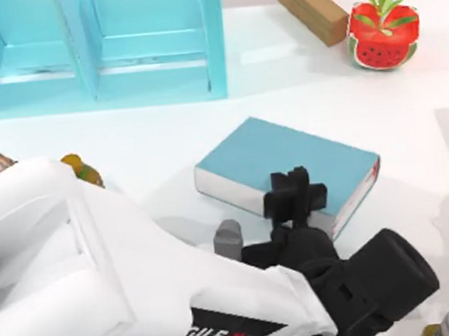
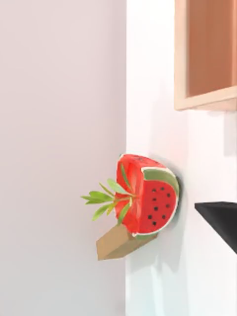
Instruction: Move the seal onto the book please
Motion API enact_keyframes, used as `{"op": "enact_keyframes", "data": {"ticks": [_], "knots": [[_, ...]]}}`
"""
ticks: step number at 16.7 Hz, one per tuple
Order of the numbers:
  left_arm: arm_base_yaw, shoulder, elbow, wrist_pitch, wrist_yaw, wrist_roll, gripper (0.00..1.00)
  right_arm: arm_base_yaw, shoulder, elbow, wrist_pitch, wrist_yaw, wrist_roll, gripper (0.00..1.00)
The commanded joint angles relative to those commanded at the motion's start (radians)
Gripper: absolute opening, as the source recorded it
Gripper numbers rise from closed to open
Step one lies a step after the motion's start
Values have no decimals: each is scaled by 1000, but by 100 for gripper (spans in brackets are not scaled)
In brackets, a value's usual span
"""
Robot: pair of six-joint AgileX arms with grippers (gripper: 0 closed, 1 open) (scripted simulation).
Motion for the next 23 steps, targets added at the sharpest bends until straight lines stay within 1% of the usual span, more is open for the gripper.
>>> {"op": "enact_keyframes", "data": {"ticks": [12,13,23], "knots": [[0,0,0,0,0,0,98,0,0,0,0,0,0,100],[0,0,0,0,0,0,100,0,0,0,0,0,0,100],[-5,3,2,-6,-2,-9,100,0,0,0,0,0,0,100]]}}
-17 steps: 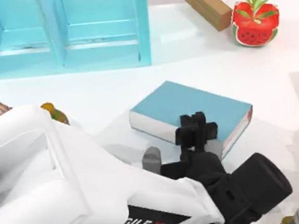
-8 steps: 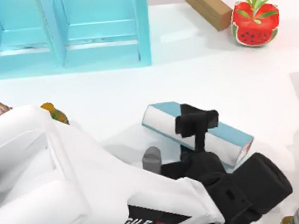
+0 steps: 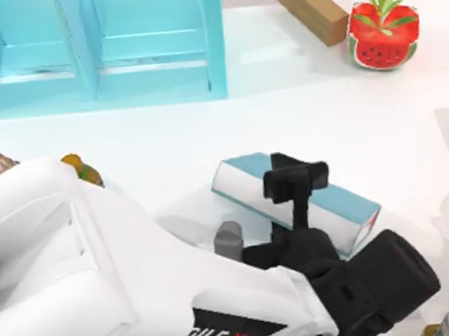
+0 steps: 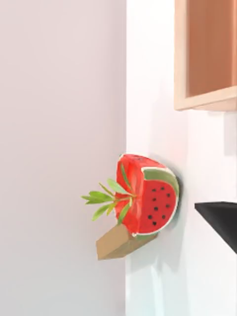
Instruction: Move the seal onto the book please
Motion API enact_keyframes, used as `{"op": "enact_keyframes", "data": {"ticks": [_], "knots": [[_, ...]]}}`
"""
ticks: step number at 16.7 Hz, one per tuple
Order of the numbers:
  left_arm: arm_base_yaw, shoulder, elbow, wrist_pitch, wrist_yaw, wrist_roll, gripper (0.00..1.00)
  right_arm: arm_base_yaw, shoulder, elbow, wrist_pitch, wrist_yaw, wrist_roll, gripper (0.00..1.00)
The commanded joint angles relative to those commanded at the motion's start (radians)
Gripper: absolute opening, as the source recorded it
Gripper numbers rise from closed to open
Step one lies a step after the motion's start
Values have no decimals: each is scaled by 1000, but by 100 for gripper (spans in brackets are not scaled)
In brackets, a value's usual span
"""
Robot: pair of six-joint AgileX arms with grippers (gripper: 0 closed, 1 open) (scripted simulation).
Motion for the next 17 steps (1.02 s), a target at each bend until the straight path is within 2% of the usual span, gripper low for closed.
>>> {"op": "enact_keyframes", "data": {"ticks": [4,8,13,17], "knots": [[-45,12,53,-91,-33,-118,100,0,0,0,0,0,0,100],[-118,19,145,-277,-83,-355,100,0,0,0,0,0,0,100],[-222,43,249,-706,-125,-746,100,0,0,0,0,0,0,100],[-311,74,296,-1112,-114,-1055,100,0,0,0,0,0,0,100]]}}
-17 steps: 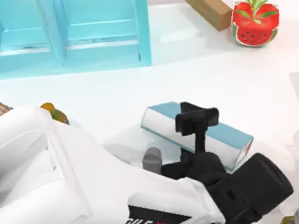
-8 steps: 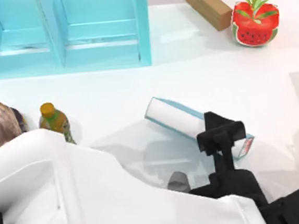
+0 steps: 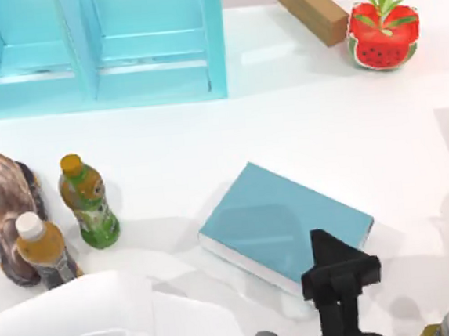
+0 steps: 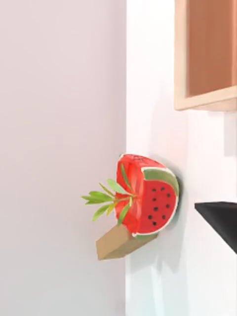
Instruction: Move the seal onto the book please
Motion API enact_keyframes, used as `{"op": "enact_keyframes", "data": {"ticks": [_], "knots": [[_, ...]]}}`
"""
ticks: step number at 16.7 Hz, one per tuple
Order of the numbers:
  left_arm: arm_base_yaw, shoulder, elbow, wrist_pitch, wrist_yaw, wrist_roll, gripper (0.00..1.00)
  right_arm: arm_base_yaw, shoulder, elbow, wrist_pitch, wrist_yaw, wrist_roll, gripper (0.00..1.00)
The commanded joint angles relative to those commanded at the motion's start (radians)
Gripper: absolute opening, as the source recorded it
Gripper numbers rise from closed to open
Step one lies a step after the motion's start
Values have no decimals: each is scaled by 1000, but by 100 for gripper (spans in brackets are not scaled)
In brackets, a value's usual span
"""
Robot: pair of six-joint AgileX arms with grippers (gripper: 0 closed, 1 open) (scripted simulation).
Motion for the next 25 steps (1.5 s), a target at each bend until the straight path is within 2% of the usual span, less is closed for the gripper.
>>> {"op": "enact_keyframes", "data": {"ticks": [3,6,14,19,25], "knots": [[-56,22,6,-214,33,-179,100,0,0,0,0,0,0,100],[-92,41,-3,-338,67,-287,100,0,0,0,0,0,0,100],[-93,42,-6,-363,77,-306,100,0,0,0,0,0,0,100],[2,-61,-38,-237,98,-144,100,0,0,0,0,0,0,100],[245,-323,-132,60,180,305,100,0,0,0,0,0,0,100]]}}
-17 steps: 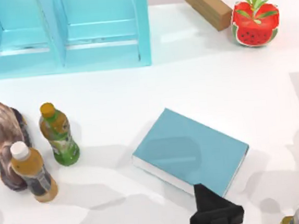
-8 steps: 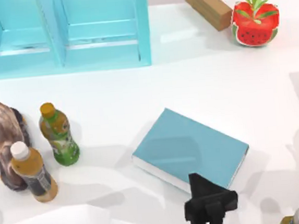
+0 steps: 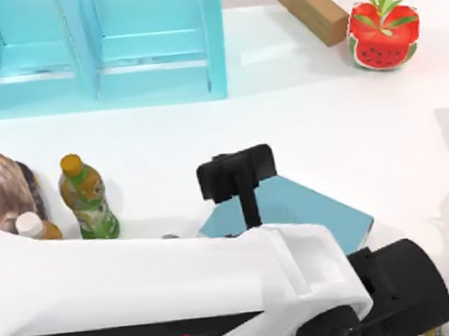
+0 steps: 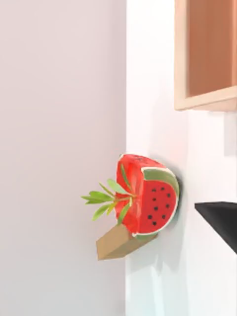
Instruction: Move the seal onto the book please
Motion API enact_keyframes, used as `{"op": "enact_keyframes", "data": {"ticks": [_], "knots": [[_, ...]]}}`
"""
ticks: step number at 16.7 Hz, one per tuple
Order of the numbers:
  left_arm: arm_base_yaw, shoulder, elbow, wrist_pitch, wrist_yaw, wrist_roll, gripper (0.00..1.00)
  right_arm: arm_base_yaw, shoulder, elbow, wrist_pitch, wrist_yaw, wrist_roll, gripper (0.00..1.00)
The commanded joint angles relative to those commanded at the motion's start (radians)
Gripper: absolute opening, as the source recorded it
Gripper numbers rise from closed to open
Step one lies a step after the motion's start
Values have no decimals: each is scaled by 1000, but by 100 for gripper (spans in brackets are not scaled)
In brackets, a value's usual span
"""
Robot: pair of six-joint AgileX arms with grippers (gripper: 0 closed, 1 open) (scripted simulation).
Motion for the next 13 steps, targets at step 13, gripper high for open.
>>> {"op": "enact_keyframes", "data": {"ticks": [13], "knots": [[724,-919,-488,678,464,1527,100,0,0,0,0,0,0,100]]}}
